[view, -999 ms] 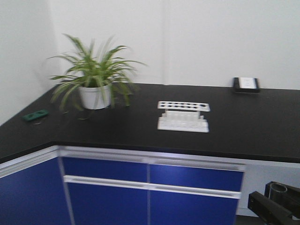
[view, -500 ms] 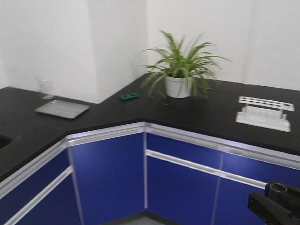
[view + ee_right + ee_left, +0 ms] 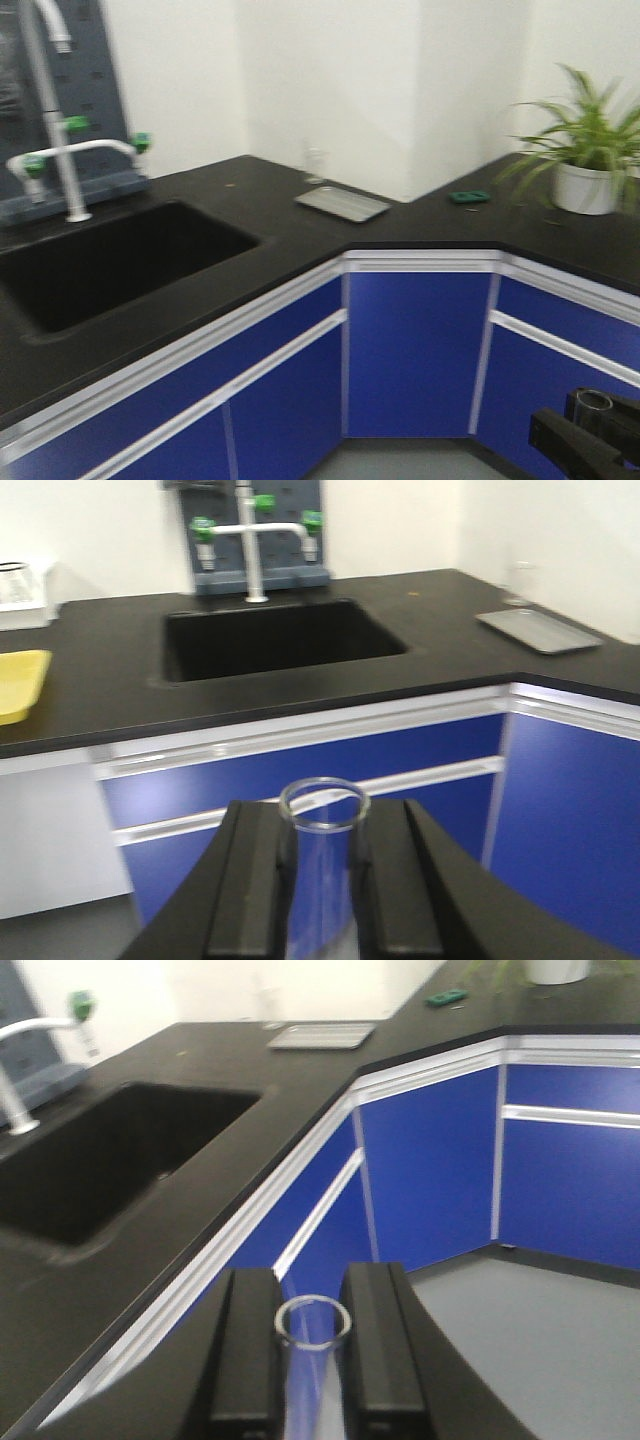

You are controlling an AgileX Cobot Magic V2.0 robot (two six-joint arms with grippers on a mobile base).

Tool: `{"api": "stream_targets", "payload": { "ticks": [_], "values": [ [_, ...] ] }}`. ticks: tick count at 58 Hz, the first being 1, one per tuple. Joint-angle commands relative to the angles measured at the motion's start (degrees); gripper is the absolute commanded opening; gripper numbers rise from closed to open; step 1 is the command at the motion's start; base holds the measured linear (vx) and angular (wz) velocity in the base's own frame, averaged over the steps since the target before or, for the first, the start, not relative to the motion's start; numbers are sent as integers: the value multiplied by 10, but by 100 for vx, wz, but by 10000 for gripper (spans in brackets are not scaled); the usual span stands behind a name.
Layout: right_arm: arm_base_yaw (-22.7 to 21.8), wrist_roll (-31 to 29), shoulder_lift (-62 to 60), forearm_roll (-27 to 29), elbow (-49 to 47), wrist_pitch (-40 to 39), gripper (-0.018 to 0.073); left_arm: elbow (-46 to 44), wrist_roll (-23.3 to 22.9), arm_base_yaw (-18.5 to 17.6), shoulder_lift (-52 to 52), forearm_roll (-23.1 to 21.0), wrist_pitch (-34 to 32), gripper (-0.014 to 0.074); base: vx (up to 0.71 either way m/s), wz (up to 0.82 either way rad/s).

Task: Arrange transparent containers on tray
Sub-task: 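Drive the base to the counter with the yellow tray, holding both tubes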

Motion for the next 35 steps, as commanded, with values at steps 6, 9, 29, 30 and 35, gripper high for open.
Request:
{"api": "stream_targets", "payload": {
  "ticks": [6,9,29,30,35],
  "values": [
    [-2,-1,-1,-12,-18,-40,-11,-20,-2,-3,3,-4,-48,-1,-17,73],
    [-2,-1,-1,-12,-18,-40,-11,-20,-2,-3,3,-4,-48,-1,-15,76],
    [-2,-1,-1,-12,-18,-40,-11,-20,-2,-3,3,-4,-48,-1,-10,75],
    [-2,-1,-1,-12,-18,-40,-11,-20,-2,-3,3,-4,-48,-1,-5,63],
    [-2,-1,-1,-12,-18,-40,-11,-20,-2,-3,3,-4,-48,-1,-4,58]
  ]
}}
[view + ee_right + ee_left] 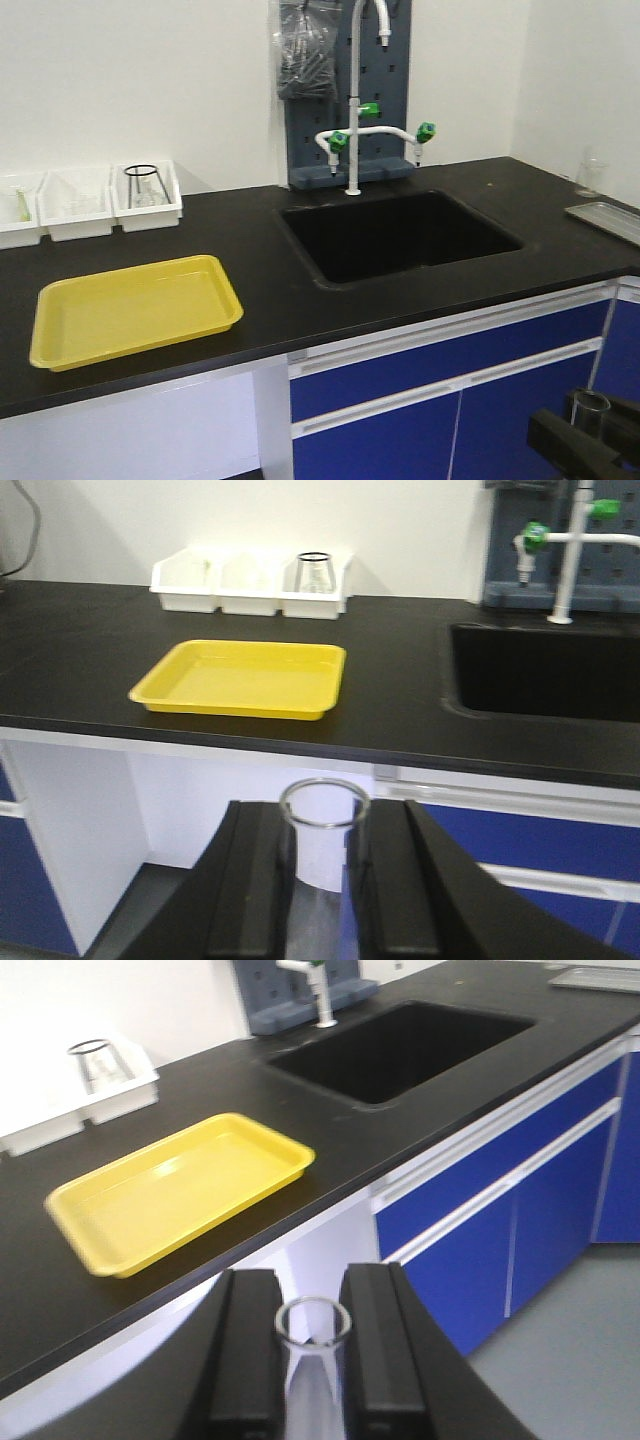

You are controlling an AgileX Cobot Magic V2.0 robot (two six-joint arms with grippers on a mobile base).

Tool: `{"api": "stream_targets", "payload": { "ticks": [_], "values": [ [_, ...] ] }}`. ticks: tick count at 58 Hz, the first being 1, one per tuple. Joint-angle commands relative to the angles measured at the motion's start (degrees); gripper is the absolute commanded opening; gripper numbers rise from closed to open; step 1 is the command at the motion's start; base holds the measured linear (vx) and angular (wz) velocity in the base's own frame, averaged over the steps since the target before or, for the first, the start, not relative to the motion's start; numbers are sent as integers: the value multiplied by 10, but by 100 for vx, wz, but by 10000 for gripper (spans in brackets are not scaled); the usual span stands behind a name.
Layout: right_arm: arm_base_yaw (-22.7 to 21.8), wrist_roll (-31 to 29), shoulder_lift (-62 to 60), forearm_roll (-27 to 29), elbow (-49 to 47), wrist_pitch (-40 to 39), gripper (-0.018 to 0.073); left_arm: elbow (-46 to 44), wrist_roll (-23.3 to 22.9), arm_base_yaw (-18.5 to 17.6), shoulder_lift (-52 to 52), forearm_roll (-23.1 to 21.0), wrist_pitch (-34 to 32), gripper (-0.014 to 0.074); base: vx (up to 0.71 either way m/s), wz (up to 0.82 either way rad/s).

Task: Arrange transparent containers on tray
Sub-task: 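Drive the base to the counter with the yellow tray, holding both tubes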

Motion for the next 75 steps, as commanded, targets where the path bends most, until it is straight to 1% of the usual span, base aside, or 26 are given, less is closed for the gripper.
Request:
{"api": "stream_targets", "payload": {
  "ticks": [1,12,35,75],
  "values": [
    [-2,-1,-1,-12,-18,-40,-11,-20,-2,-3,3,-4,-48,-1,-3,51],
    [-2,-1,-1,-12,-18,-40,-11,-20,-2,-3,3,-4,-48,-1,2,37],
    [-2,-1,-1,-12,-18,-40,-11,-20,-2,-3,3,-4,-48,-1,15,20],
    [-2,-1,-1,-12,-18,-40,-11,-20,-2,-3,3,-4,-48,-1,34,12]
  ]
}}
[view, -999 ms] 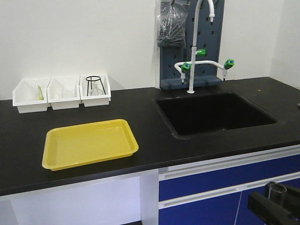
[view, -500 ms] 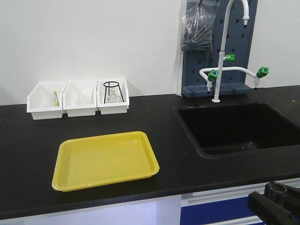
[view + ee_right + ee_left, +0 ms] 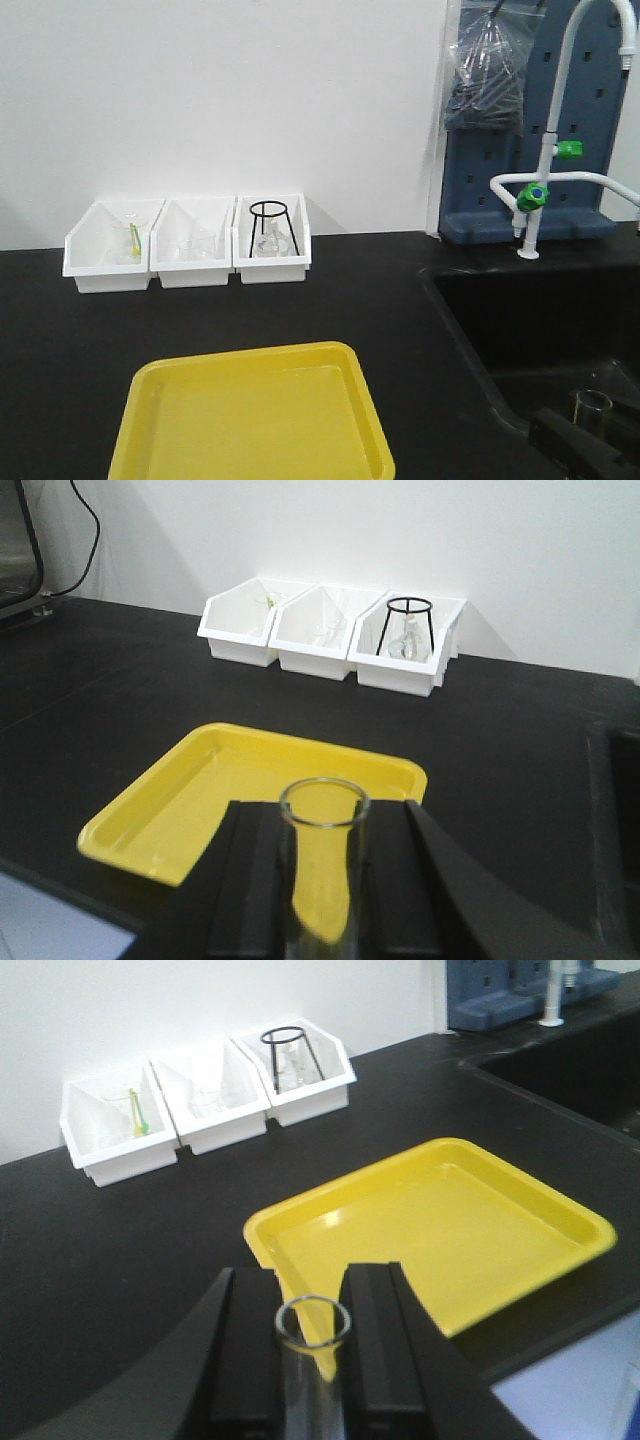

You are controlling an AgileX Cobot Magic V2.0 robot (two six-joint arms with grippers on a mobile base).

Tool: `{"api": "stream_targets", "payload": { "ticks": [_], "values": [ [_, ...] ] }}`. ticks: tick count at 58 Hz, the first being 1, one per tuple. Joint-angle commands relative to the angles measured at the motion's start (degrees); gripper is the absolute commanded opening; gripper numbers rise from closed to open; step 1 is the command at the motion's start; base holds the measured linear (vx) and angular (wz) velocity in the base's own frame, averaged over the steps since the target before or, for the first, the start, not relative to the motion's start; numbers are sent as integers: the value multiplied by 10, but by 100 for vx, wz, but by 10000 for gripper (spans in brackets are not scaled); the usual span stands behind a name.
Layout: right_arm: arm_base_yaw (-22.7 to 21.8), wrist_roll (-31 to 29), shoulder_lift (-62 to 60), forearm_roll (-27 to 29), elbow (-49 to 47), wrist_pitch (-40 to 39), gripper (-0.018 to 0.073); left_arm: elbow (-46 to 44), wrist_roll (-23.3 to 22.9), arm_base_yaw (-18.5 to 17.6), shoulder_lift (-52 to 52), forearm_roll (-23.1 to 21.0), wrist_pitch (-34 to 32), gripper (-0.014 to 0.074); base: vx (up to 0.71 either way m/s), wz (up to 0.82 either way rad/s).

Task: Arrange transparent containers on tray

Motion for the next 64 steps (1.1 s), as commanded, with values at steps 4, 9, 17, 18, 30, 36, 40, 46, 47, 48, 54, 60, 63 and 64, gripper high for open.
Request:
{"api": "stream_targets", "payload": {
  "ticks": [4,9,17,18,30,36,40,46,47,48,54,60,63,64],
  "values": [
    [-2,-1,-1,-12,-18,-40,-11,-20,-2,-3,3,-4,-48,-1,38,18],
    [-2,-1,-1,-12,-18,-40,-11,-20,-2,-3,3,-4,-48,-1,38,18],
    [-2,-1,-1,-12,-18,-40,-11,-20,-2,-3,3,-4,-48,-1,36,17],
    [-2,-1,-1,-12,-18,-40,-11,-20,-2,-3,3,-4,-48,-1,34,14],
    [-2,-1,-1,-12,-18,-40,-11,-20,-2,-3,3,-4,-48,-1,30,11],
    [-2,-1,-1,-12,-18,-40,-11,-20,-2,-3,3,-4,-48,-1,23,9],
    [-2,-1,-1,-12,-18,-40,-11,-20,-2,-3,3,-4,-48,-1,18,8],
    [-2,-1,-1,-12,-18,-40,-11,-20,-2,-3,3,-4,-48,-1,13,7],
    [-2,-1,-1,-12,-18,-40,-11,-20,-2,-3,3,-4,-48,-1,10,4],
    [-2,-1,-1,-12,-18,-40,-11,-20,-2,-3,3,-4,-48,-1,9,2],
    [-2,-1,-1,-12,-18,-40,-11,-20,-2,-3,3,-4,-48,-1,6,1],
    [-2,-1,-1,-12,-18,-40,-11,-20,-2,-3,3,-4,-48,-1,2,1],
    [-2,-1,-1,-12,-18,-40,-11,-20,-2,-3,3,-4,-48,-1,0,0],
    [-2,-1,-1,-12,-18,-40,-11,-20,-2,-3,3,-4,-48,-1,0,0]
  ]
}}
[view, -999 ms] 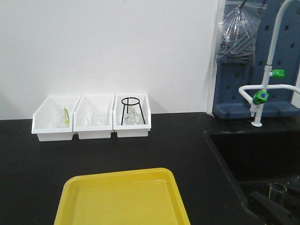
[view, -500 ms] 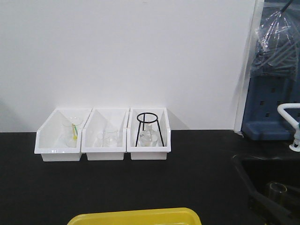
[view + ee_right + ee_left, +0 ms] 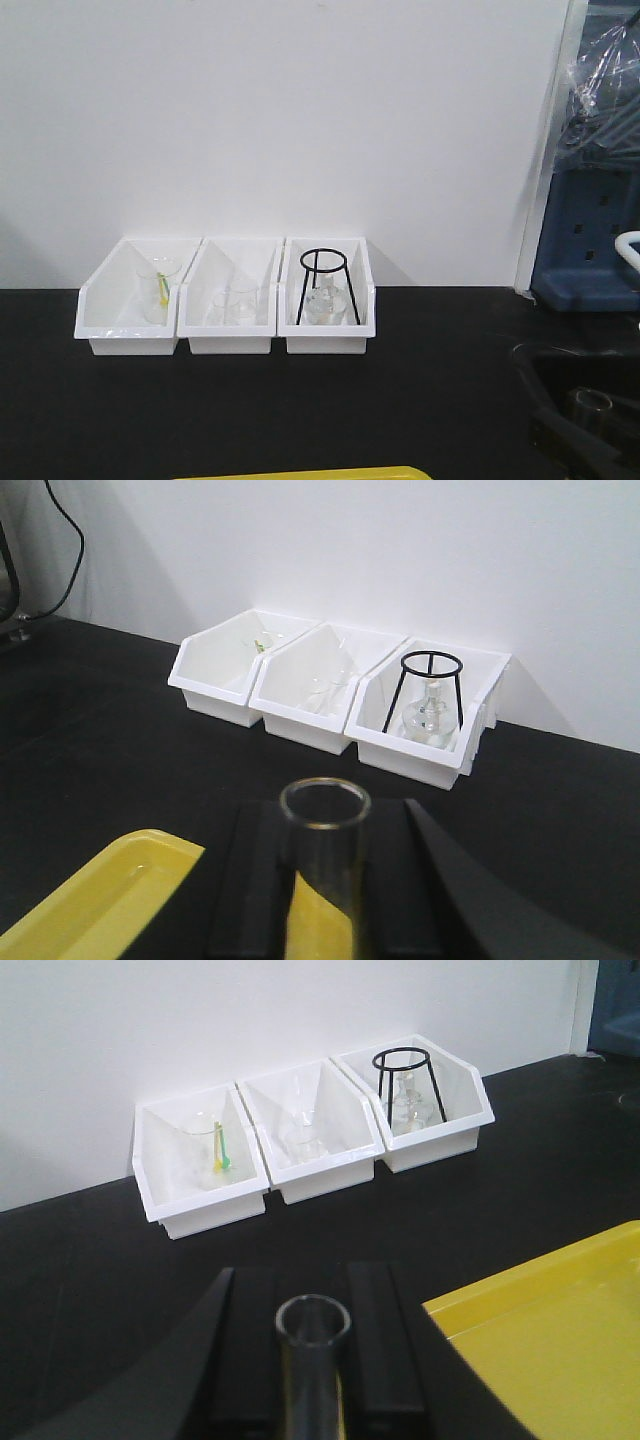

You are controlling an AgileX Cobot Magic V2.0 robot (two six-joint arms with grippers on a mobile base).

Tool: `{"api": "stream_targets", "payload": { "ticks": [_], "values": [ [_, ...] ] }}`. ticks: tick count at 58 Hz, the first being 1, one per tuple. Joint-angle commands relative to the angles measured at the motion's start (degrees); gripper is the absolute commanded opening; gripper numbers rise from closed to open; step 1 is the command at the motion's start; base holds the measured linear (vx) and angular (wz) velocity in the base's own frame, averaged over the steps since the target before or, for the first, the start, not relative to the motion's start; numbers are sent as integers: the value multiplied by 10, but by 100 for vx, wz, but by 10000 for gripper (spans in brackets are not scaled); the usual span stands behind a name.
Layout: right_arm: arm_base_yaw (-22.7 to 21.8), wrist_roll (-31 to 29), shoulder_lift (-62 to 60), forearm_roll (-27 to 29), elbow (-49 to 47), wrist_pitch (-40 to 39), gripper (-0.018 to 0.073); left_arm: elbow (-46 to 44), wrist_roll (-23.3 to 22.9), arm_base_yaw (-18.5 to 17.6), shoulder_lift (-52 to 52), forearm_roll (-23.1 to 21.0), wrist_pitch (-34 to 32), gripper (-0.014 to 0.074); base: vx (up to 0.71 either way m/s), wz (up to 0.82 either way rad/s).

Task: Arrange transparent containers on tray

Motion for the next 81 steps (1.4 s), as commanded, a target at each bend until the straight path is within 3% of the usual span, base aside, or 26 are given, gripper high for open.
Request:
{"api": "stream_targets", "payload": {
  "ticks": [1,22,34,56,75,81],
  "values": [
    [-2,-1,-1,-12,-18,-40,-11,-20,-2,-3,3,-4,-48,-1,0,0],
    [-2,-1,-1,-12,-18,-39,-11,-20,-2,-3,3,-4,-48,-1,0,0],
    [-2,-5,-1,-52,-20,-101,-11,-20,-2,-3,3,-4,-50,-1,0,0],
    [-2,-5,-1,-52,-20,-102,-11,-20,-4,-3,4,-4,-62,-1,0,0],
    [-2,3,-1,-51,-20,-103,-11,-20,-90,-3,6,-26,-51,-1,0,0],
    [-2,3,-1,-51,-20,-105,-11,-20,-97,-3,23,-52,-53,-1,0,0]
  ]
}}
